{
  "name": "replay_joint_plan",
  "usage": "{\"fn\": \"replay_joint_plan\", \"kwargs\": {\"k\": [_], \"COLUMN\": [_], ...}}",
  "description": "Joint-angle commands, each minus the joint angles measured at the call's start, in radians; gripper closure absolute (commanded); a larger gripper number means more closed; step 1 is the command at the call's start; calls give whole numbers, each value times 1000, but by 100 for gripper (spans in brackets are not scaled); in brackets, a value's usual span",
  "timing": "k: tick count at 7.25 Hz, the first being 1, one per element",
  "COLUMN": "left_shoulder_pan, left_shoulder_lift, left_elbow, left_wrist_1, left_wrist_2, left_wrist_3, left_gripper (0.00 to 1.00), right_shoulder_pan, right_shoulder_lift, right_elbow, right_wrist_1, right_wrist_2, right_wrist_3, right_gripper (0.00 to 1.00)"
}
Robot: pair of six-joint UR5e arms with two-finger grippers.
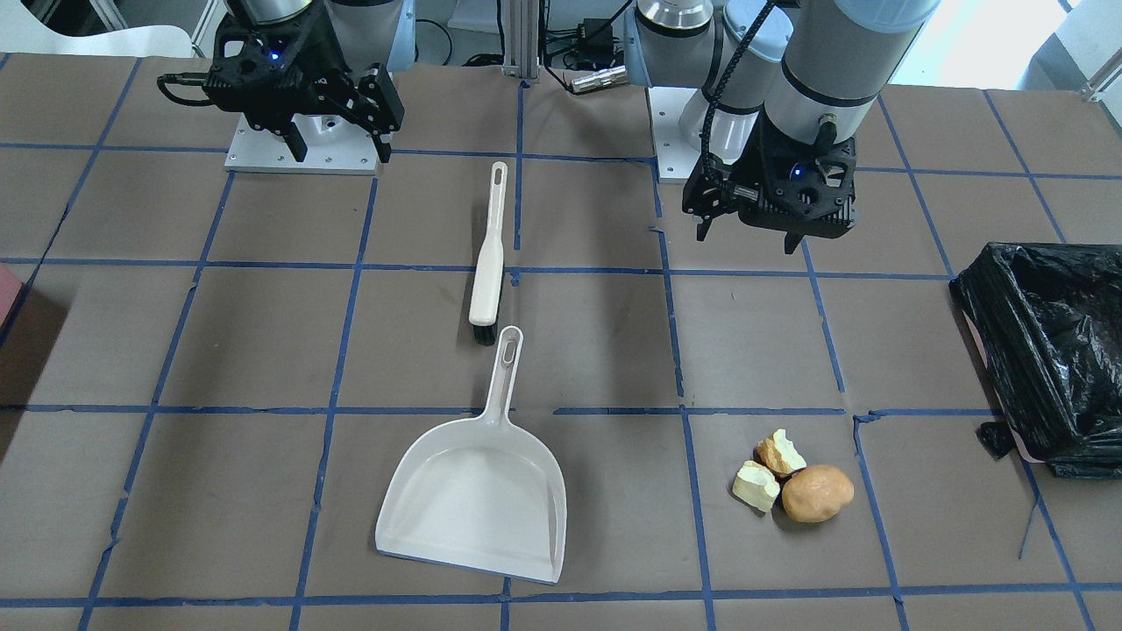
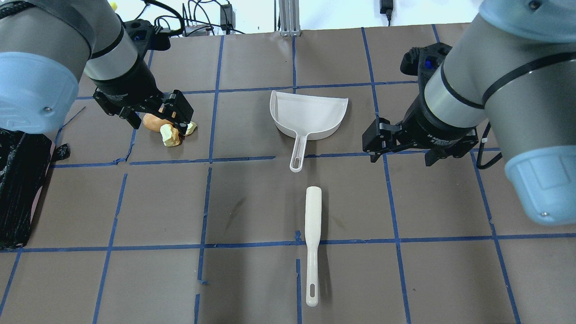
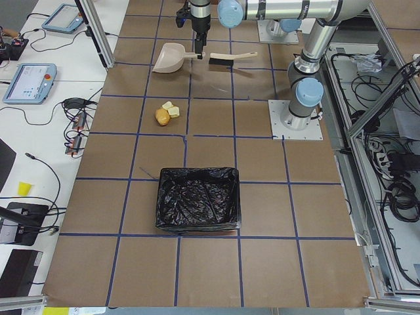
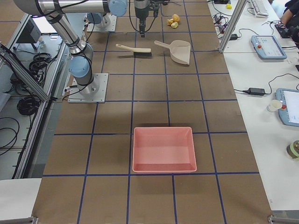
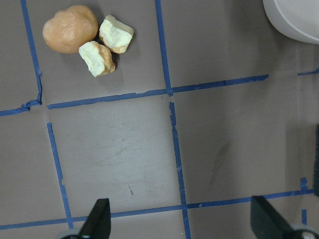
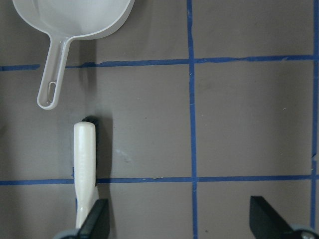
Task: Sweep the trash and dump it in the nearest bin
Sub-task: 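Reach the left gripper to the dustpan handle while the right gripper reaches the brush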
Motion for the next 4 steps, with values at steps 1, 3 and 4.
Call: {"fn": "replay_joint_plan", "kwargs": {"k": [1, 3, 4], "left_shoulder_pan": [-11, -68, -74], "left_shoulder_lift": [-35, -55, -110], "left_elbow": [-44, -68, -53], "left_wrist_1": [6, 120, 142], "left_wrist_2": [-21, -58, -57], "left_wrist_3": [14, 32, 5], "left_gripper": [0, 0, 0], "right_shoulder_pan": [53, 113, 138], "right_shoulder_lift": [-42, -79, -82], "right_elbow": [102, 220, 250], "right_wrist_1": [-71, -195, -222], "right_wrist_2": [5, 2, -10], "right_wrist_3": [76, 159, 181], "right_gripper": [1, 1, 1]}}
